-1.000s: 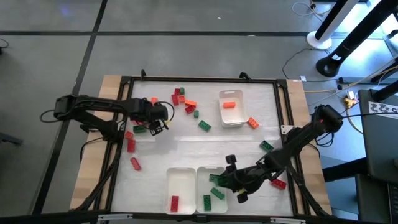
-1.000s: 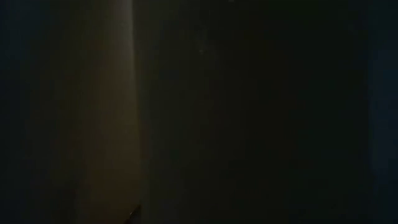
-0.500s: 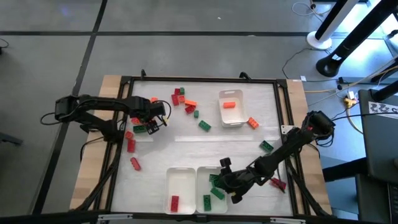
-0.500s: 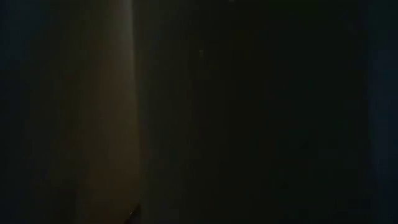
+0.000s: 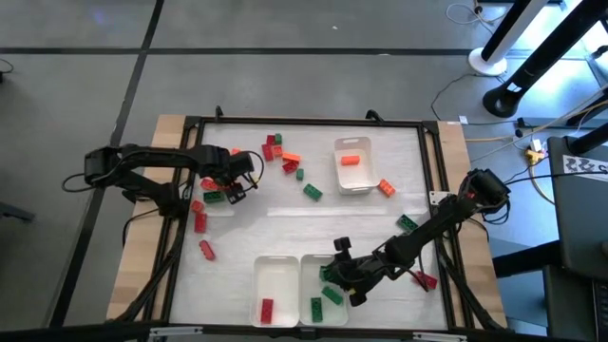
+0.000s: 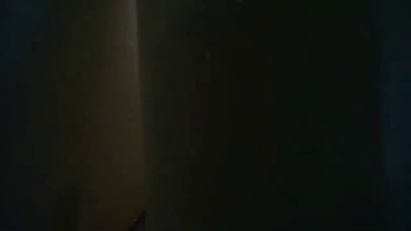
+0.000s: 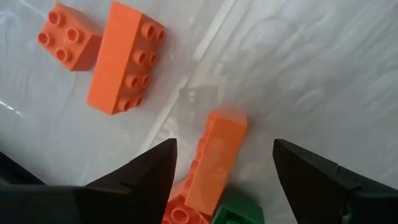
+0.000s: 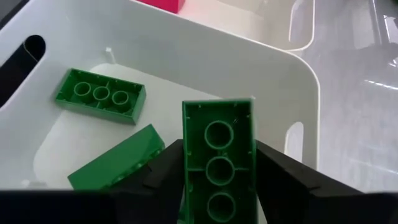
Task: Sort blocks
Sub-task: Put the green game piece into the bottom right white bin, then put the orange game piece into the top right white bin
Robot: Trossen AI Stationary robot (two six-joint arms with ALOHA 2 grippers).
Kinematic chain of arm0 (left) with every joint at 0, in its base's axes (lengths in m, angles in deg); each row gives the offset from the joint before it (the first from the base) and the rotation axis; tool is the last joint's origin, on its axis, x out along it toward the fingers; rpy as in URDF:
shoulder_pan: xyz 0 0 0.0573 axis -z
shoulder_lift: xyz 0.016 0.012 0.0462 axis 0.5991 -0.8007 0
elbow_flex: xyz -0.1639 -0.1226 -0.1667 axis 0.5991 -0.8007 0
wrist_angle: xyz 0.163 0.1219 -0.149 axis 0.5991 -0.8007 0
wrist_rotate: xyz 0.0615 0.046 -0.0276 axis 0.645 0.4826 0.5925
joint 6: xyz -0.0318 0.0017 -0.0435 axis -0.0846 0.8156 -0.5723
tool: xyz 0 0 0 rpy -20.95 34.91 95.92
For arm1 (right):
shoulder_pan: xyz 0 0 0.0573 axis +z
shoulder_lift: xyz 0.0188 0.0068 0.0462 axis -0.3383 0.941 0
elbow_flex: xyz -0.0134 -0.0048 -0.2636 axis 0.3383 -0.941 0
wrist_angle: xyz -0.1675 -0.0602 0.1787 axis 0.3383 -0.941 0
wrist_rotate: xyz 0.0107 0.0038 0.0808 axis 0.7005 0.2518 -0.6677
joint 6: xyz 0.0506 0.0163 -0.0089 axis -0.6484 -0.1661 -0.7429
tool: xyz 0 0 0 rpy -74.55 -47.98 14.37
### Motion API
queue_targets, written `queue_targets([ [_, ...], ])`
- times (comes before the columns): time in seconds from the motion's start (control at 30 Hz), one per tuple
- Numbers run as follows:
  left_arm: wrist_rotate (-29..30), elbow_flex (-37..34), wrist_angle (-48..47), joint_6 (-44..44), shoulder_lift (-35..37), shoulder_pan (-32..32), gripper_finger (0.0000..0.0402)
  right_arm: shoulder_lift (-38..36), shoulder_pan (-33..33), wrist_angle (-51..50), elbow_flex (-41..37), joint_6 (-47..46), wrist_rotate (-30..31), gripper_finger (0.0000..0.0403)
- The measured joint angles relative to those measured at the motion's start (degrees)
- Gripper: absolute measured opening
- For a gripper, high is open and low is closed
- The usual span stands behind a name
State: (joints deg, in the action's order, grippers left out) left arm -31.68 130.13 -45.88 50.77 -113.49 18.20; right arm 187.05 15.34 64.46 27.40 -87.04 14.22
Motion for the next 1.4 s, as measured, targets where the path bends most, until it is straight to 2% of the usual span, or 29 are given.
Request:
queue_targets([
  [0.3,0.0,-0.1,0.0,0.0,-2.8,-2.3,0.0255,-0.1,0.0,-0.2,0.0,0.0,-0.3,0.0239],
  [0.4,0.0,-0.1,0.0,0.1,-4.9,-3.2,0.0253,-0.9,-0.3,-2.7,0.7,0.2,-2.9,0.0245],
  [0.53,-2.3,-0.1,0.4,1.4,-7.6,-4.4,0.0218,-2.9,-0.3,-10.5,3.0,3.2,-5.9,0.0244],
  [0.77,-4.3,-0.1,1.1,2.4,-9.8,-4.9,0.0076,-8.6,-0.3,-27.7,7.3,3.6,3.4,0.0244],
  [0.93,-6.8,0.6,0.4,2.1,-8.6,-4.9,0.0074,-13.6,-0.3,-38.7,7.6,3.5,12.0,0.0244],
  [1.13,-14.7,6.3,1.4,1.8,-6.2,-4.7,0.0074,-18.0,-0.3,-51.9,7.6,0.7,20.7,0.0244],
  [1.2,-17.2,8.7,4.2,0.5,-5.7,-4.7,0.0074,-18.6,-0.3,-56.2,7.6,-0.8,23.3,0.0244],
  [1.27,-19.8,10.9,10.9,-2.4,-5.6,-4.7,0.0074,-18.8,-0.3,-60.4,7.6,-2.5,25.5,0.0244],
  [1.4,-24.1,11.9,33.6,-6.8,-5.9,-3.8,0.0074,-18.9,-0.3,-66.9,7.0,-5.2,26.8,0.0244],
])
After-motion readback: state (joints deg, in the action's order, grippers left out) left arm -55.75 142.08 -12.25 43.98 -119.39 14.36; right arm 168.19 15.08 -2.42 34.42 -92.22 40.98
